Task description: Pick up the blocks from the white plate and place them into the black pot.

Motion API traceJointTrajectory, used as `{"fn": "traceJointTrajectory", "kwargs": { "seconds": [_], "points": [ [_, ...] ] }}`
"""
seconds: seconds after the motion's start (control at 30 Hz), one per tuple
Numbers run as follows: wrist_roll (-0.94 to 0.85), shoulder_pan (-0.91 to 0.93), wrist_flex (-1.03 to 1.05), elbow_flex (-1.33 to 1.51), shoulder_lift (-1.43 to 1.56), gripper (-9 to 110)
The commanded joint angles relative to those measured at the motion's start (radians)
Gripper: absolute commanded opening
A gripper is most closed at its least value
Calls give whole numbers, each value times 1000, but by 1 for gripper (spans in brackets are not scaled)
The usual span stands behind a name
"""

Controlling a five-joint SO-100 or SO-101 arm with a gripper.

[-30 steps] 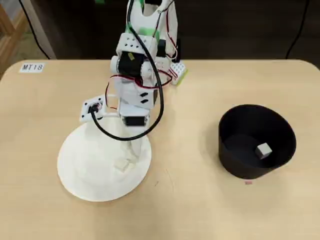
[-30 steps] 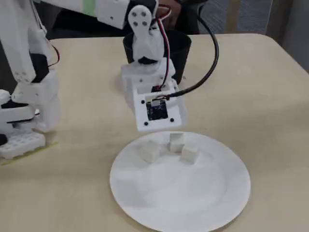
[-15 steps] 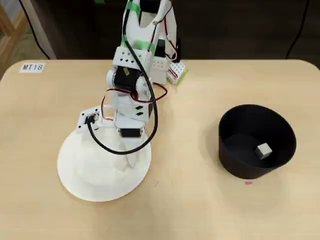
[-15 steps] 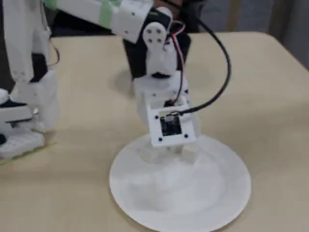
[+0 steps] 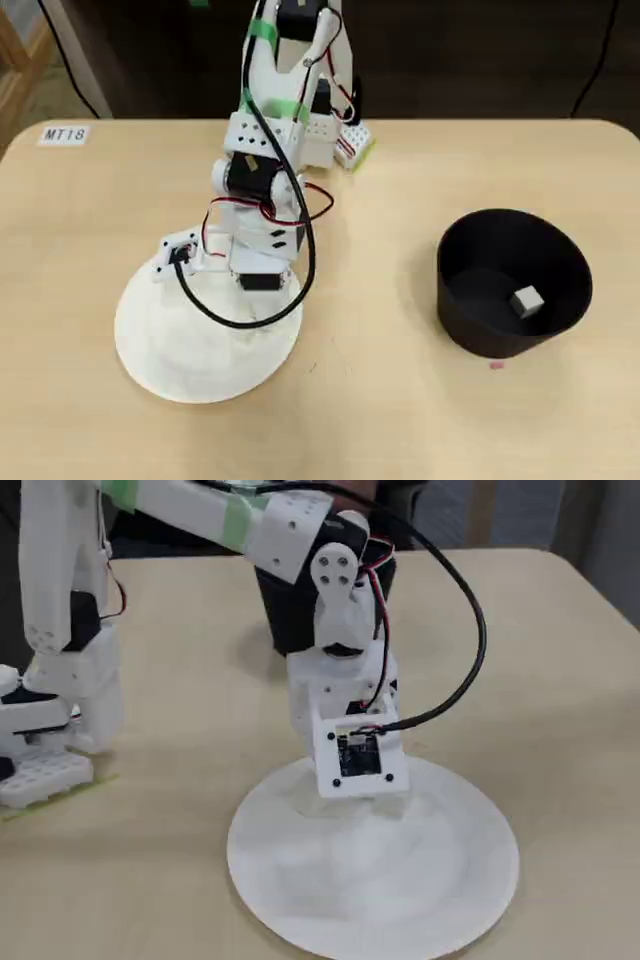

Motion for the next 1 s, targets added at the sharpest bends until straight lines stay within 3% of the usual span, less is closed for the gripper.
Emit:
{"fn": "traceJointTrajectory", "kwargs": {
  "seconds": [0.0, 0.13, 0.47, 0.67, 0.97],
  "points": [
    [6, 6, -9, -58, -2, 6],
    [23, 12, -3, -75, -3, -2],
    [32, -74, 2, -94, 273, -2],
    [98, -250, 37, -156, 437, -2],
    [178, -672, -25, -156, 474, -2]
  ]
}}
